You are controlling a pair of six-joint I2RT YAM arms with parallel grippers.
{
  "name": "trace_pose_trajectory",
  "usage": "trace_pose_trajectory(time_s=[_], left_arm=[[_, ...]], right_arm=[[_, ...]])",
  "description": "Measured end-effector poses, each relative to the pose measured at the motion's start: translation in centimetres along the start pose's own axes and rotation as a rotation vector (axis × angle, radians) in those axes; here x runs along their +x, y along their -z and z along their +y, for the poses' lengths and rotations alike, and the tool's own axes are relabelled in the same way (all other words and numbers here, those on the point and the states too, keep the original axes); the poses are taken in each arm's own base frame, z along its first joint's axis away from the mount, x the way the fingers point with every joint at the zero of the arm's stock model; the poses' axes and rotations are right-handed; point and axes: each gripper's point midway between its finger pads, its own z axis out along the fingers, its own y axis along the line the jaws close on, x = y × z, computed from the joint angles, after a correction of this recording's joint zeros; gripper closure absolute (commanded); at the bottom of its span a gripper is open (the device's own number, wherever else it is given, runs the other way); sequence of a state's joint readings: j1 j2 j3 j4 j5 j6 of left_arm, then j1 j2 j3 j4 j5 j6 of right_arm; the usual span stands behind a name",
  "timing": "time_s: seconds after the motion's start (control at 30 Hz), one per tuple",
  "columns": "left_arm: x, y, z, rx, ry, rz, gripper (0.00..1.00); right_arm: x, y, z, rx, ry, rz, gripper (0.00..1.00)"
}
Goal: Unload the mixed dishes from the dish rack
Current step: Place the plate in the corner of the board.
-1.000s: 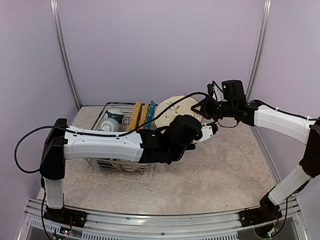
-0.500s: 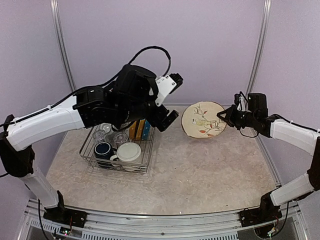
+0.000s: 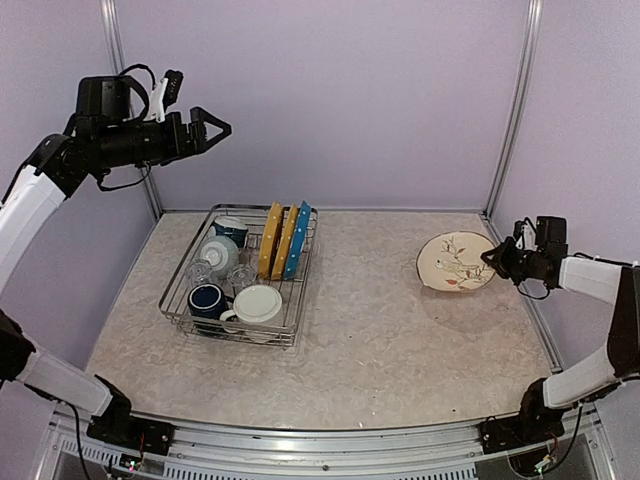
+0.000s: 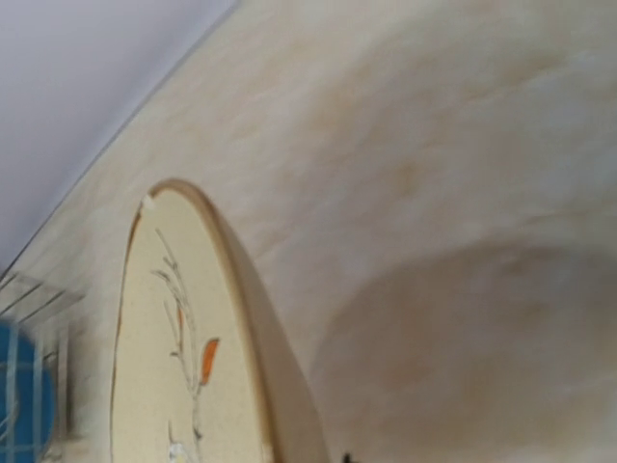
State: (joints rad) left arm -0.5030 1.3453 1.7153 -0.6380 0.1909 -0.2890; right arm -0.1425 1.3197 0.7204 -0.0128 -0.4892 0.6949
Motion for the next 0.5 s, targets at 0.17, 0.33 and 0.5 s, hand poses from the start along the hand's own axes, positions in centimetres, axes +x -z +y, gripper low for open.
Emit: trace_pose_trajectory(time_s=[0.17, 0.33, 0.5], left_arm=[[1.5, 0.5, 4.6, -0.032, 0.149, 0.043, 0.01], [6.1, -0.6, 6.1, -0.039, 0.198, 0.146, 0.01], [7.8, -1.0, 7.2, -0.047, 0.219, 0.185, 0.01]], right_arm=[[-0.1, -0.8, -4.4, 0.064, -0.051, 0.015, 1.0], [1.0, -1.9, -6.8, 0.104, -0.057, 0.061, 1.0], [2.2, -3.2, -8.0, 0.104, -0.041, 0.111, 0.97]])
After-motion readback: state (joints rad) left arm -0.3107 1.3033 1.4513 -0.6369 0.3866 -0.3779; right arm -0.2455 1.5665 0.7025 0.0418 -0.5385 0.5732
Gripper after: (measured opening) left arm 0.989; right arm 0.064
